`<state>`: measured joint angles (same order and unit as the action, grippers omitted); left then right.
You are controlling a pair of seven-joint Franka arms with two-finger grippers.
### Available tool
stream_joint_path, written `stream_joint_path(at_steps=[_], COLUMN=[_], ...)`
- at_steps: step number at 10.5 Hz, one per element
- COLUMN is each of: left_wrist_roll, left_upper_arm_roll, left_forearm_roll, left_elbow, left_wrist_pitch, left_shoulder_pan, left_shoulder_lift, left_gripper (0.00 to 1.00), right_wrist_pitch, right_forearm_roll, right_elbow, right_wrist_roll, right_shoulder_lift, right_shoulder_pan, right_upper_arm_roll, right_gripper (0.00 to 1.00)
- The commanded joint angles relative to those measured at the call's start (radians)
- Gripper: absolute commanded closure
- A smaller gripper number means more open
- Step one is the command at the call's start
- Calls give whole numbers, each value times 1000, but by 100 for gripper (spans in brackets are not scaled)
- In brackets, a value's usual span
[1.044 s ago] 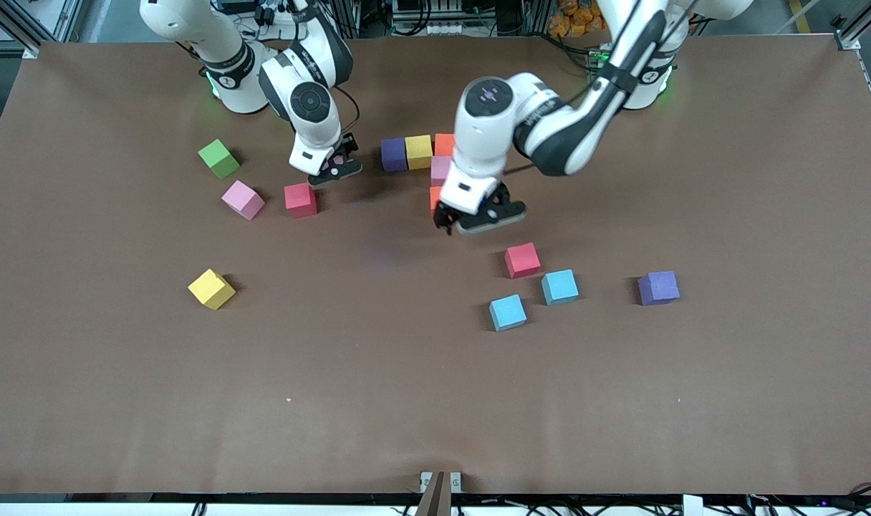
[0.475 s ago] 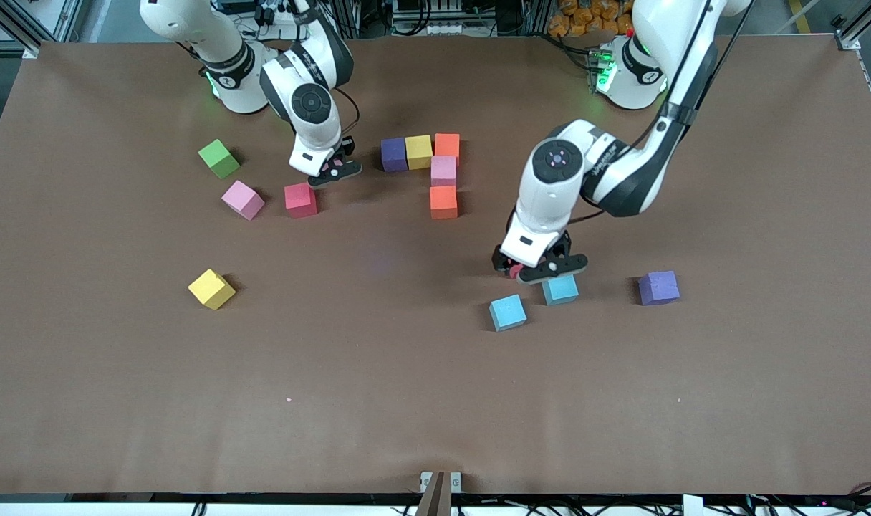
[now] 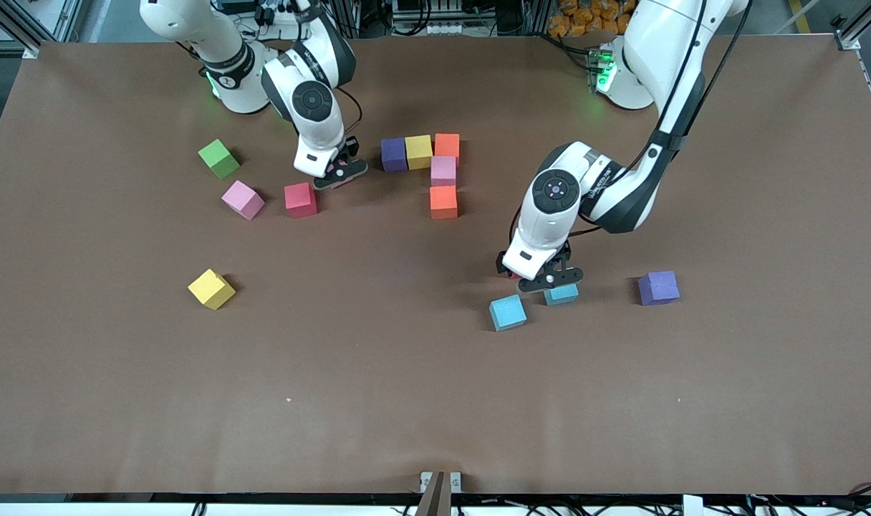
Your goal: Form number 2 with 11 blocks
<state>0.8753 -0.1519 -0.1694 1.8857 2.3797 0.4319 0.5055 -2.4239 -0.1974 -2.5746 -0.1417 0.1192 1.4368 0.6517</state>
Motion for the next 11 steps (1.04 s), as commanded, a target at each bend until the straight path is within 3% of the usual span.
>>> stream_joint_path(at_steps=[1,5,6,7,8,9,10,11], left_wrist_roll=[-27,-19,-19,-19,-18,-19,-16,11], left_upper_arm_roll=[8,9,9,9,8,8,8,8], left_forearm_roll=[37,67,67,67,67,67,67,76], left_elbow=[-17,-10,-11,-13,-16,-16,-17,-22], left_wrist_pitch=[-13,-13,-13,-13,-13,-13,-13,-13], left_shoulder_pan=[13,22,22,22,24,25,25,24], left_shoulder_lift=[14,42,48,54,53,51,47,39], left_gripper=[0,0,11,29,58,79,91,92], right_wrist_pitch=[32,120,120,120,121,127,129,131], right_forearm_roll=[-22,-2,24,77,116,119,119,119], right_elbow=[33,161,183,213,256,290,330,370], right_wrist_roll=[73,230,238,258,292,339,399,453], right_shoulder_lift=[-26,-6,5,28,63,100,137,172], right_shoulder_pan=[-7,-4,-4,-1,5,7,7,7], right_upper_arm_roll=[9,9,8,6,5,2,2,2], right_gripper=[100,100,100,100,100,100,100,100])
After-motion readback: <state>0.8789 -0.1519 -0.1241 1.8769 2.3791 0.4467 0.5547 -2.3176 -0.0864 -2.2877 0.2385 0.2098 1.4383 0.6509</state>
